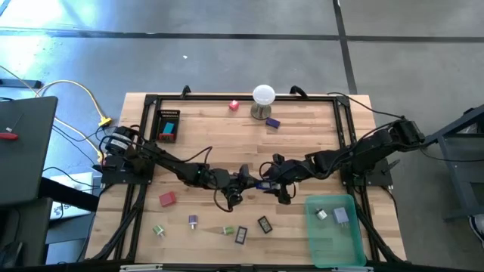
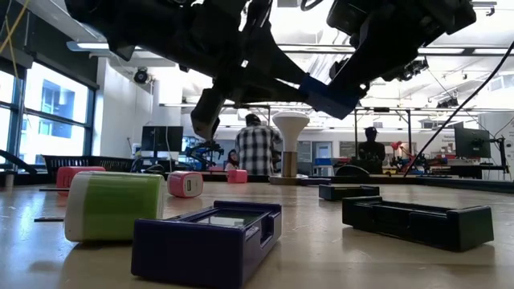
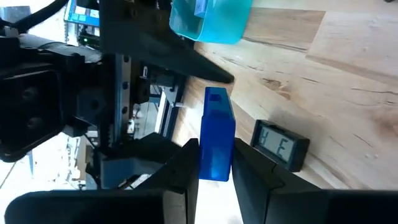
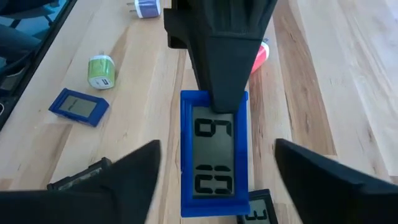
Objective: Pick & Place Office items
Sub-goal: Put the blue digital clock into the black bin
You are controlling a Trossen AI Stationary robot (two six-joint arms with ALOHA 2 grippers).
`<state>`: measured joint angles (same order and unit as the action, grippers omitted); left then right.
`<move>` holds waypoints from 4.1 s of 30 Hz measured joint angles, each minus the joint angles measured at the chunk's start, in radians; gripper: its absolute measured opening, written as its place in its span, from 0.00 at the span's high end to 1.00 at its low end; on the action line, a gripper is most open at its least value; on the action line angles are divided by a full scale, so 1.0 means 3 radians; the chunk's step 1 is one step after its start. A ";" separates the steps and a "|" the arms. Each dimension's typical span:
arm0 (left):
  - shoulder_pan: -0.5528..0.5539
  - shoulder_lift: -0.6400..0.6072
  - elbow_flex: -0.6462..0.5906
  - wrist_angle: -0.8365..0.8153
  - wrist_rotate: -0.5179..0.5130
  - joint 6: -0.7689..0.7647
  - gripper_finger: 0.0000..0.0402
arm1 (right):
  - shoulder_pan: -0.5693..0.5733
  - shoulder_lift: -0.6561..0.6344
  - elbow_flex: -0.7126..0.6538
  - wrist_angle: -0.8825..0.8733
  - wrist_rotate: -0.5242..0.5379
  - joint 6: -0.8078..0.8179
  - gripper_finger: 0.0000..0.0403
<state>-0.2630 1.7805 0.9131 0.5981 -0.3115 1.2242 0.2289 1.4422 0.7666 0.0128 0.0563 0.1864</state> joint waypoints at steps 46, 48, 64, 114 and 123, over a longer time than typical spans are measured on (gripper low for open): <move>0.0060 -0.0531 0.0001 -0.4997 -0.2772 -0.5232 0.85 | 0.0133 -0.0359 -0.0002 -0.0558 0.0863 0.0178 0.02; 0.0112 -0.0624 0.0001 -0.5283 -0.2647 -0.5361 0.85 | 0.0132 -0.0359 -0.0002 -0.0555 0.0863 0.0177 0.02; 0.1352 -0.1033 0.0001 -0.6217 -0.1388 -0.5288 0.85 | 0.0124 -0.0359 -0.0003 -0.0528 0.0852 0.0189 0.02; 0.3134 -0.1386 0.0001 -0.5639 -0.1041 -0.4432 0.83 | 0.0132 -0.0356 -0.0003 -0.0534 0.0760 0.0175 0.02; 0.3221 -0.1386 0.0000 -0.5639 -0.1040 -0.4430 0.83 | 0.0132 -0.0355 -0.0002 -0.0526 0.0762 0.0175 0.02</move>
<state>0.7033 1.3647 0.9131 -1.0935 -0.6235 -0.1047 0.2684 1.3357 0.7661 -0.1452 0.2848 0.2387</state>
